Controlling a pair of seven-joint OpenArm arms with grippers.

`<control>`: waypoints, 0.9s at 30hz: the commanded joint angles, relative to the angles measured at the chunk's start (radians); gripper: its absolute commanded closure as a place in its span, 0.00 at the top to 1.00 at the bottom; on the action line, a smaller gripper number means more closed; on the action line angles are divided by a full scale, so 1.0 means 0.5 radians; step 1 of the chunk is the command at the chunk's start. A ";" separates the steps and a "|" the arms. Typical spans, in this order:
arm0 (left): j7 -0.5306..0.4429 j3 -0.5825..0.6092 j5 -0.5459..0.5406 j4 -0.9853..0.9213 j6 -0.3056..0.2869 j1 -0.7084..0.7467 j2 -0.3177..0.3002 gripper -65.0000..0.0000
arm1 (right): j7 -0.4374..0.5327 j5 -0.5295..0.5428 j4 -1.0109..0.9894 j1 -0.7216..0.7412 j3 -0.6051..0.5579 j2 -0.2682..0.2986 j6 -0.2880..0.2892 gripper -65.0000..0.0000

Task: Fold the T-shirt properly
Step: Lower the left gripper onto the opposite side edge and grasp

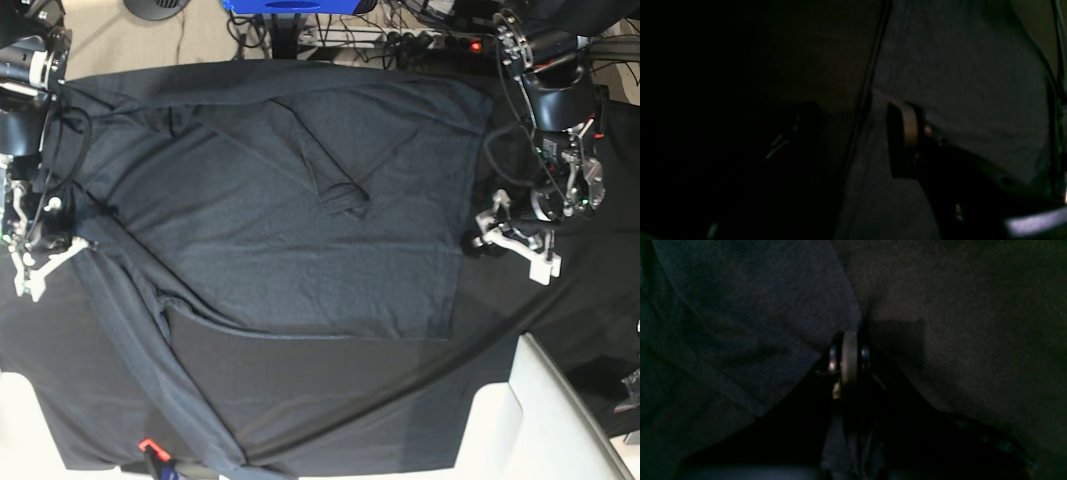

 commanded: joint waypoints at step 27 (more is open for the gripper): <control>0.058 -0.020 0.058 -0.004 0.017 -0.007 0.062 0.07 | -0.010 -0.006 0.019 0.030 -0.003 0.030 0.001 0.00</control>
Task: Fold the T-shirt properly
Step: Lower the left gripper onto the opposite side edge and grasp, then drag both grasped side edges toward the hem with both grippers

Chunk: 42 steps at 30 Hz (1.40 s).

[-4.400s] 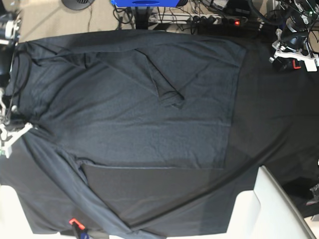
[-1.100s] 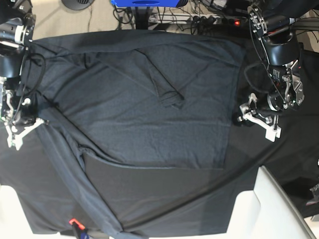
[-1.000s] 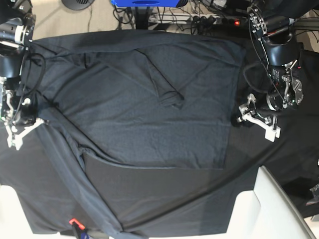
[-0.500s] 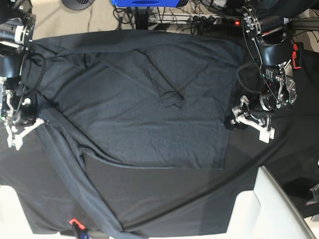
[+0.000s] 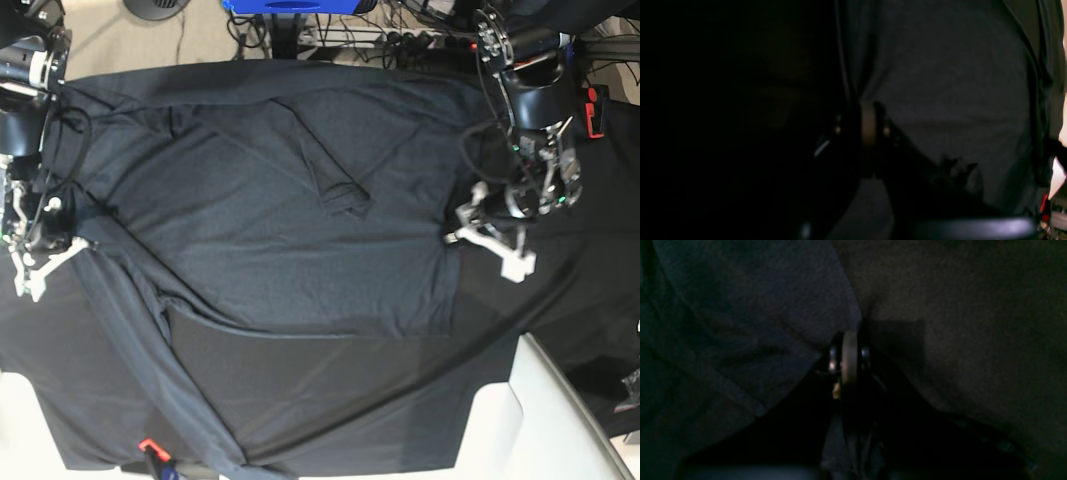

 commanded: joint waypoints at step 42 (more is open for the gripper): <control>0.170 -0.002 0.048 0.944 0.033 0.669 -0.009 0.00 | -0.012 -0.006 0.016 0.029 -0.003 0.027 0.001 0.00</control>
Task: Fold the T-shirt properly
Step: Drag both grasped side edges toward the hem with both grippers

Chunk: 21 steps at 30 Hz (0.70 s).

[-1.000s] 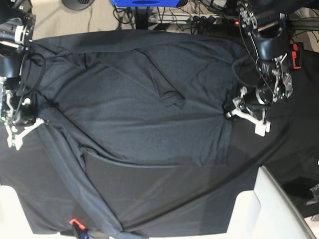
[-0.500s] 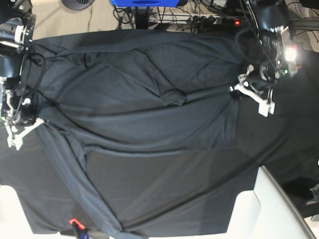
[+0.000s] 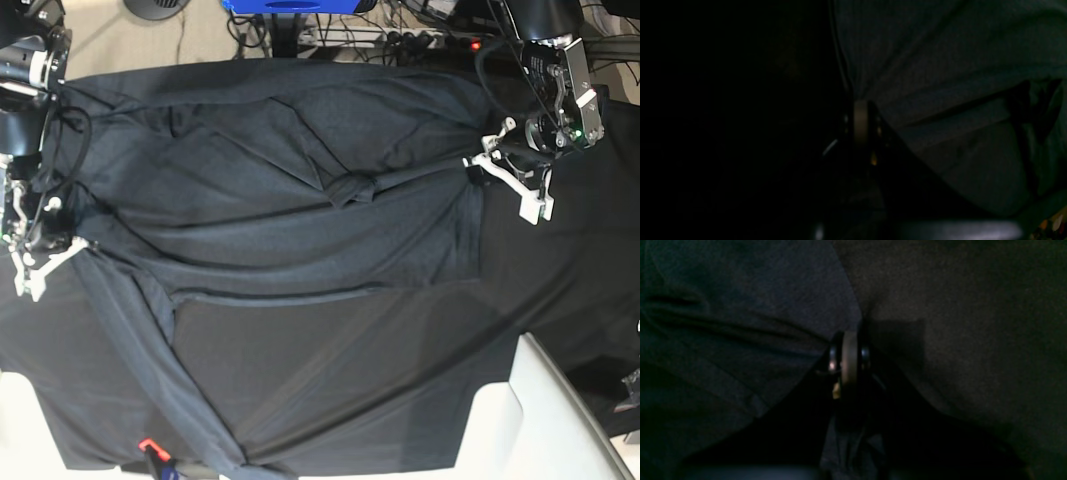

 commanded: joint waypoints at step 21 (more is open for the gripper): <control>0.204 -0.217 -0.001 0.312 0.175 -0.211 -0.052 0.66 | -0.012 -0.006 0.014 0.032 -0.006 0.027 0.001 0.00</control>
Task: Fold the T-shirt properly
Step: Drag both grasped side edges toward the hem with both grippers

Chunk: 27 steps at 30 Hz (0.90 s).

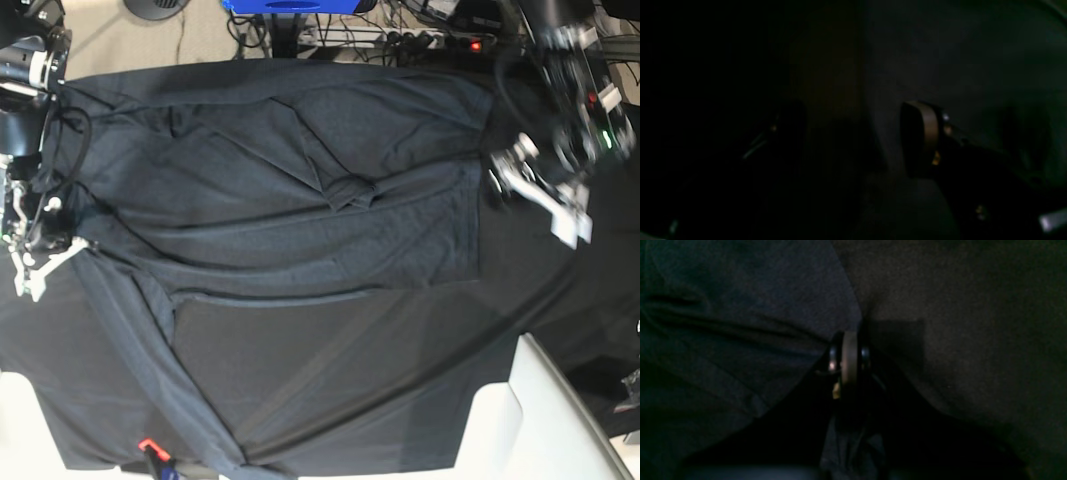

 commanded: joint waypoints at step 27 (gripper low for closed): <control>-0.732 0.697 -0.057 -1.824 0.061 -1.059 -0.220 0.65 | -0.012 -0.006 0.021 0.033 -0.002 0.049 0.001 0.00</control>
